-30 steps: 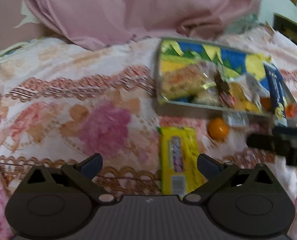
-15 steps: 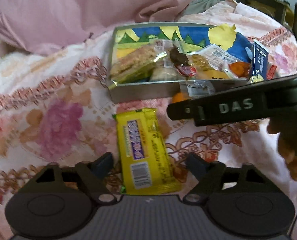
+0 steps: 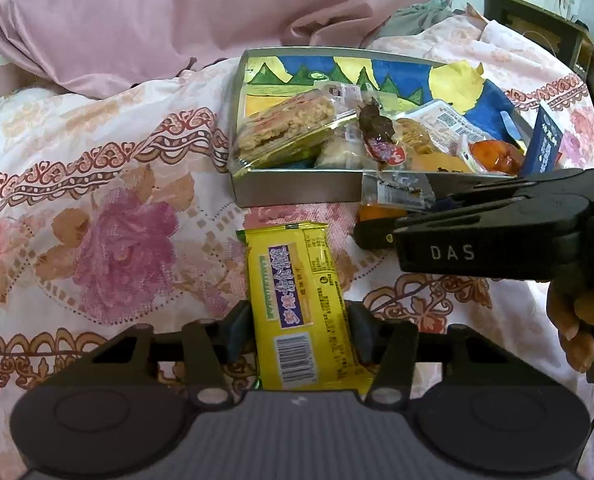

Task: Organize snacks
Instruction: 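Grasp the yellow bar with the left tool while the right tool grasps the small orange, then lift the yellow bar and orange and carry them over the tray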

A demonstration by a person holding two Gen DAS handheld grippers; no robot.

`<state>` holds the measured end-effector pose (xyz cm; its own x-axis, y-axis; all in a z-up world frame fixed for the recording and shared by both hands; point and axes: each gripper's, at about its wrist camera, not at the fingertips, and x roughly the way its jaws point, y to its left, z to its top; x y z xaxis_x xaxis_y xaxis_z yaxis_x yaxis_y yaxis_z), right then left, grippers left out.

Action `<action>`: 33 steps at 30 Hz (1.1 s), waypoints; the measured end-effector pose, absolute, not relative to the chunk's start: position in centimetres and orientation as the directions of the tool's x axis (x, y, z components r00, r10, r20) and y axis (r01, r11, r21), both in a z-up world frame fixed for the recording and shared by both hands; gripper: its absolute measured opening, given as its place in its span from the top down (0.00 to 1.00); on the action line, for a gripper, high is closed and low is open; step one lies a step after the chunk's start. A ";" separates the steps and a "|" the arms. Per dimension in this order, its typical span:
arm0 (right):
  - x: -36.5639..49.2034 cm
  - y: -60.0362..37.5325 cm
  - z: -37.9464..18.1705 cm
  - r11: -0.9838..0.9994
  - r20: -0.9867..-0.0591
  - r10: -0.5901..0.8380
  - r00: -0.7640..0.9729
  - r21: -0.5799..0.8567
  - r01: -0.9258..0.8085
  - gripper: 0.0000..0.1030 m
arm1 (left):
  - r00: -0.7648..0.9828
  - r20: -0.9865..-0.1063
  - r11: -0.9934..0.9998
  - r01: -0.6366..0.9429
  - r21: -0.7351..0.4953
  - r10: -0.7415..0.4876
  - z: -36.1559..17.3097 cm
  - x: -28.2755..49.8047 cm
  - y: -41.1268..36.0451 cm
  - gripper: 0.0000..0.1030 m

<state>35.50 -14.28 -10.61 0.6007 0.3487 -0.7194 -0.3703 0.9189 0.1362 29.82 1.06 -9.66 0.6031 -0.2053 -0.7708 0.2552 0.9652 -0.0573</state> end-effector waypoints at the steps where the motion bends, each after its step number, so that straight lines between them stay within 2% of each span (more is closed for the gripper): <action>1: 35.4 -14.3 -10.5 0.917 -0.719 0.351 0.600 0.135 -0.375 0.65 | 0.603 -0.771 0.965 0.254 -0.061 -0.208 -9.6 29.8 1.1 0.46; 5: 35.1 -14.6 -10.2 0.906 -0.716 0.366 0.594 0.128 -0.404 0.65 | 0.595 -0.773 0.966 0.242 -0.089 -0.220 -9.4 29.9 1.3 0.47; 10: 34.6 -14.7 -9.4 0.890 -0.708 0.385 0.593 0.113 -0.442 0.65 | 0.569 -0.766 0.954 0.211 -0.214 -0.298 -9.0 29.9 1.9 0.47; 15: 33.7 -14.9 -8.3 0.875 -0.687 0.392 0.612 0.073 -0.478 0.65 | 0.600 -0.712 0.931 0.225 -0.287 -0.365 -8.6 29.7 1.5 0.47; 26: 34.5 -19.9 -5.1 0.912 -0.600 0.383 0.702 0.125 -0.390 0.65 | 0.710 -0.571 0.908 0.266 -0.324 -0.412 -4.8 30.4 -1.9 0.48; 33: 35.9 -24.5 -4.9 0.947 -0.584 0.315 0.749 0.140 -0.289 0.65 | 0.701 -0.578 0.908 0.294 -0.299 -0.417 -4.9 34.3 -6.6 0.48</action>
<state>35.88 -24.51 -4.93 0.7486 0.3146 -0.5837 -0.2888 0.9471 0.1401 34.25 -6.59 -4.89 0.7013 -0.4172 -0.5780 0.2938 0.9080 -0.2989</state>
